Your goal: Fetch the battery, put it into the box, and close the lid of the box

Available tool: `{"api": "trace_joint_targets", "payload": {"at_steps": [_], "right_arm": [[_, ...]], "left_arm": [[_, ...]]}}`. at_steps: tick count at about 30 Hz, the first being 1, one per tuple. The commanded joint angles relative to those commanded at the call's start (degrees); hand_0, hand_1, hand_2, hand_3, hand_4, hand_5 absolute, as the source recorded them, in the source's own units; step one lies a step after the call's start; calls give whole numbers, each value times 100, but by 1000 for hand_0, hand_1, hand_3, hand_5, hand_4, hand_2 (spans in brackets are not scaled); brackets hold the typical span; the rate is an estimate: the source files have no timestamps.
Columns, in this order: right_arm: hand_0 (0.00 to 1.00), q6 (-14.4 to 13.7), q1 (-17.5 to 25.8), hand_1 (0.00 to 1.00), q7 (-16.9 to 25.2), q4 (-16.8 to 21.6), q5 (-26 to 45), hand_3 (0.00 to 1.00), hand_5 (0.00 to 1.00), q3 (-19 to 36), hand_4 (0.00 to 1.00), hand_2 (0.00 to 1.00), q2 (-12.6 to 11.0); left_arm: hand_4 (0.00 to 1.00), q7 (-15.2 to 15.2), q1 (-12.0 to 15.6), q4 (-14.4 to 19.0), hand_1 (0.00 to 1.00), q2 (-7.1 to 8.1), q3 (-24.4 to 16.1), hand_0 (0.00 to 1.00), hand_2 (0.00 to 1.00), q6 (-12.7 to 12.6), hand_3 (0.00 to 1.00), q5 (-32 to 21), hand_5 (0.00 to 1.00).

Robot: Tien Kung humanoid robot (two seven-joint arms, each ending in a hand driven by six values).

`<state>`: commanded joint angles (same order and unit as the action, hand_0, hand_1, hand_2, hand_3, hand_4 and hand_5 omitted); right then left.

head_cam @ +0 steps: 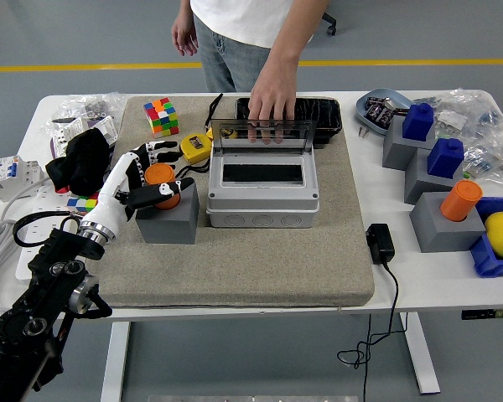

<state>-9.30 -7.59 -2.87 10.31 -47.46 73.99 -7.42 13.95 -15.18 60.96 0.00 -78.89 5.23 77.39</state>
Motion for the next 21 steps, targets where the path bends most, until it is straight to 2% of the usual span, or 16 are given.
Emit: {"api": "trace_joint_targets", "payload": {"at_steps": [11, 12, 17, 18, 21], "right_arm": [[843, -1, 1, 831, -4, 0, -2, 832, 998, 5, 998, 807, -4], [843, -2, 2, 831, -6, 0, -6, 832, 998, 12, 998, 807, -4], [843, -3, -3, 831, -16, 0, -29, 832, 998, 34, 998, 807, -8], [843, -2, -4, 831, -15, 0, -28, 832, 998, 36, 998, 807, -8], [843, -3, -5, 831, -10, 0, -18, 832, 998, 25, 998, 807, -7]], "left_arm": [[998, 0, -19, -20, 741, 0, 172, 697, 651, 43, 679, -194, 79], [998, 0, -20, -23, 700, 0, 180, 655, 584, 46, 630, -215, 87], [998, -4, -28, -41, 700, 0, 197, 655, 584, 56, 630, -317, 87], [998, -6, -30, -44, 612, 0, 200, 565, 500, 55, 523, -328, 92], [998, -10, -35, -58, 612, 0, 215, 565, 500, 53, 523, -343, 92]]}}
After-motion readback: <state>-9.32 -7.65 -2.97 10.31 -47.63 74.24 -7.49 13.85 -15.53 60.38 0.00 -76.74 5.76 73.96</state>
